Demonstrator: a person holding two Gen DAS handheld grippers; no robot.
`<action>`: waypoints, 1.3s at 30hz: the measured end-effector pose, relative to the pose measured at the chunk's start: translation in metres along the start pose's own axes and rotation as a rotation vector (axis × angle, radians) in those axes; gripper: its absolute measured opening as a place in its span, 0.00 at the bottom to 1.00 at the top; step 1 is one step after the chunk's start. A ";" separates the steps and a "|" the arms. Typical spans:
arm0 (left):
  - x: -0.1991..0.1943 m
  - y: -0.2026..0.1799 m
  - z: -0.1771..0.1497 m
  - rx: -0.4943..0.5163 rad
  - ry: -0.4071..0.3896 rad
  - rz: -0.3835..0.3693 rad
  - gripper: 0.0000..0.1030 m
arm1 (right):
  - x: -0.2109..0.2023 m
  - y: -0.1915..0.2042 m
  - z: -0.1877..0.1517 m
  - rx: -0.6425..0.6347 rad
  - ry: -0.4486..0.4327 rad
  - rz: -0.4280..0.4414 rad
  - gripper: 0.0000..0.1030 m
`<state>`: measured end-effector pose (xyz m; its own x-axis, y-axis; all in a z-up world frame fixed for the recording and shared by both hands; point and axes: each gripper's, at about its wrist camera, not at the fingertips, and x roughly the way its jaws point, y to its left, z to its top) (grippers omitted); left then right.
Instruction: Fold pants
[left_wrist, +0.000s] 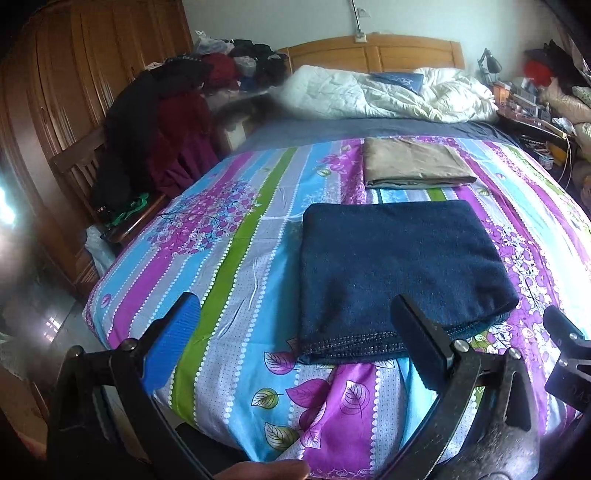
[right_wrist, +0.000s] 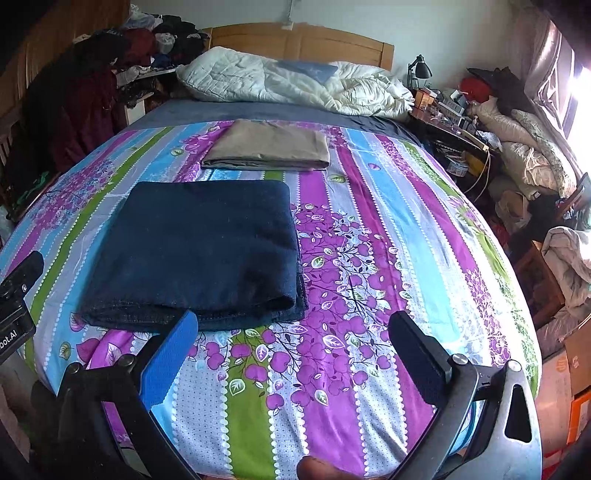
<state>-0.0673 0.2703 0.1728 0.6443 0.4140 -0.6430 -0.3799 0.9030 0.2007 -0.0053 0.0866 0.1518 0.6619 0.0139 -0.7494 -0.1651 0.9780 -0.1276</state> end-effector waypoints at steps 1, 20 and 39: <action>0.000 0.000 -0.001 0.000 0.004 -0.002 1.00 | 0.001 0.001 0.000 -0.003 0.002 0.000 1.00; 0.008 -0.008 -0.007 0.017 0.060 -0.059 1.00 | 0.009 0.001 -0.007 -0.031 0.027 -0.006 1.00; 0.007 -0.007 -0.008 -0.003 0.066 -0.147 1.00 | 0.002 0.002 -0.007 -0.046 0.022 -0.034 1.00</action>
<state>-0.0655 0.2663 0.1604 0.6483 0.2687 -0.7124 -0.2863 0.9530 0.0989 -0.0096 0.0866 0.1455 0.6517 -0.0246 -0.7581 -0.1759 0.9673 -0.1826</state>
